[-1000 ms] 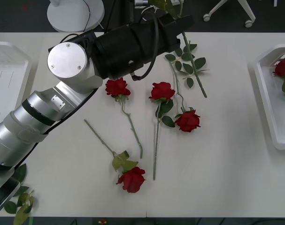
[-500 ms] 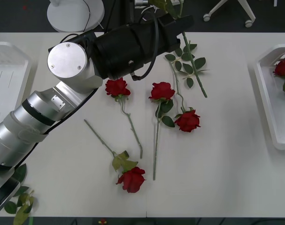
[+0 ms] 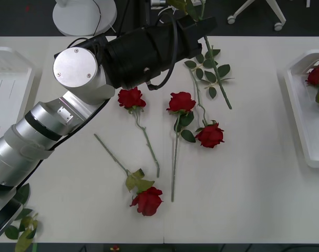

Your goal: Place the red flowers into the right box and the blue flowers into the left box. If a person shows an open palm, hand one flower to the person first, then continue sorting.

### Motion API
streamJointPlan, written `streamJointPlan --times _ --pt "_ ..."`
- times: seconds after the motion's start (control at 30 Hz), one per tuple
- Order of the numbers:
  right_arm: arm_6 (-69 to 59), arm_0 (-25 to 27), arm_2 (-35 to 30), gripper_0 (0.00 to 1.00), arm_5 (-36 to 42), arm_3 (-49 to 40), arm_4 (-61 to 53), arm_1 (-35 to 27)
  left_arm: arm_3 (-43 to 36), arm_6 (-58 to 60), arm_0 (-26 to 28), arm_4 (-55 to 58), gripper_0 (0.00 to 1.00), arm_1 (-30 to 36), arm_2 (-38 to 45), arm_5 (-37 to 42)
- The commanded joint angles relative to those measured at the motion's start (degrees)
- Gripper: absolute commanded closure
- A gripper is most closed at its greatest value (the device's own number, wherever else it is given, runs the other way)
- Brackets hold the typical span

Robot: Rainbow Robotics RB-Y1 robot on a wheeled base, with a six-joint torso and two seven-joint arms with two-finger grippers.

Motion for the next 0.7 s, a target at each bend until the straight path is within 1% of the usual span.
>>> streamJointPlan --times 0.03,0.2,0.27,0.3,0.37,0.47,0.57,0.7 --pt "7.9 -2.4 -1.0 0.0 5.4 -5.0 -9.5 -5.1 -2.4 4.5 -3.2 0.7 1.0 -1.3 -0.5 -0.7" --pt "12.2 -1.0 -1.0 0.0 12.1 -9.5 -20.7 -5.2 -2.4 4.5 -3.2 0.7 1.0 -1.3 -0.5 -0.7" --pt "12.0 0.8 -1.0 0.0 13.7 -11.9 -28.5 -5.2 -2.4 4.5 -3.2 0.7 1.0 -1.3 -0.5 -0.7" --pt "12.0 1.5 -1.0 0.0 14.0 -12.4 -30.7 -5.2 -2.4 4.5 -3.2 0.7 1.0 -1.3 -0.5 -0.7" --pt "11.7 4.3 -1.0 0.0 14.4 -15.1 -39.0 -5.0 -2.4 4.5 -3.2 0.7 1.0 -1.3 -0.5 -0.7" --pt "11.3 7.3 -1.0 0.0 14.4 -19.1 -46.2 -4.9 -2.4 4.5 -3.2 0.7 1.0 -1.3 -0.5 -0.7" --pt "11.1 8.4 -1.0 0.0 15.4 -22.0 -52.0 -4.9 -2.4 4.5 -3.2 0.7 1.0 -1.3 -0.5 -0.7" --pt "10.4 8.5 -1.0 0.0 17.6 -23.7 -58.5 -4.2 -2.4 4.5 -3.2 0.7 1.0 -1.3 -0.5 -0.7"
